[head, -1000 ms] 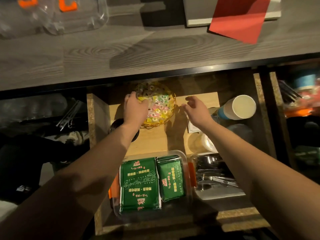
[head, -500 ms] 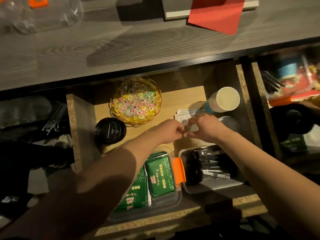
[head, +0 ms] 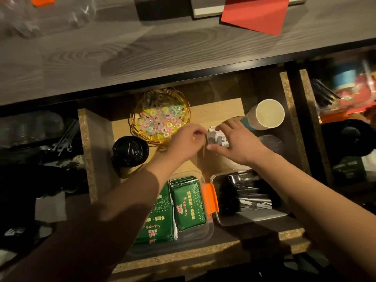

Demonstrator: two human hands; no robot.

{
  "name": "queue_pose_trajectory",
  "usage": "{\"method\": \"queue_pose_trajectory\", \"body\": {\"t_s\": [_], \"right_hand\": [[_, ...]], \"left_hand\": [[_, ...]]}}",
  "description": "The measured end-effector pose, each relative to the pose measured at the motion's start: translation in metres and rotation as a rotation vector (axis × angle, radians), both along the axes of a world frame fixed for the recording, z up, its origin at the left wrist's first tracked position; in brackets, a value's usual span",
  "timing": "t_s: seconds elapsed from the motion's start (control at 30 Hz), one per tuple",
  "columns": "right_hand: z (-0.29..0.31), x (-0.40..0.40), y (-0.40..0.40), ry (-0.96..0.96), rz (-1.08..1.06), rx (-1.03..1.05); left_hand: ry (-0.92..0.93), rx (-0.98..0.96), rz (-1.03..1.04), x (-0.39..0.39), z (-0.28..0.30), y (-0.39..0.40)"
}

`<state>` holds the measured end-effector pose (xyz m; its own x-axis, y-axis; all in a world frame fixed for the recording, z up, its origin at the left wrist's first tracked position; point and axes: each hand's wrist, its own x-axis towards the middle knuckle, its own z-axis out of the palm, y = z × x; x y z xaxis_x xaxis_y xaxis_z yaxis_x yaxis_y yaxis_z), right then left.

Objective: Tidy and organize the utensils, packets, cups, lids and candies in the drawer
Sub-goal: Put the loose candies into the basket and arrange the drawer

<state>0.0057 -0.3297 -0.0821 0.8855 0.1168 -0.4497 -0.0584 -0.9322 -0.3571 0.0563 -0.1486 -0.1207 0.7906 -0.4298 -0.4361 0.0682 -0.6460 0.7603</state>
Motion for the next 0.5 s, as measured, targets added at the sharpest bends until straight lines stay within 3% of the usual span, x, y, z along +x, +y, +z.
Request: {"method": "queue_pose_trajectory", "body": {"t_s": [0.1, 0.17, 0.37, 0.5], "right_hand": [[-0.005, 0.023, 0.027, -0.014, -0.143, 0.140], [-0.009, 0.040, 0.046, -0.003, -0.260, 0.197], [-0.030, 0.086, 0.079, 0.148, -0.544, 0.291], [-0.031, 0.093, 0.095, -0.117, -0.536, 0.183]], "left_hand": [[-0.297, 0.003, 0.205, 0.012, 0.011, 0.027], [-0.379, 0.077, 0.285, 0.020, 0.011, 0.047], [-0.242, 0.474, 0.439, 0.064, 0.006, 0.099], [-0.147, 0.649, 0.319, 0.079, 0.008, 0.123]]}}
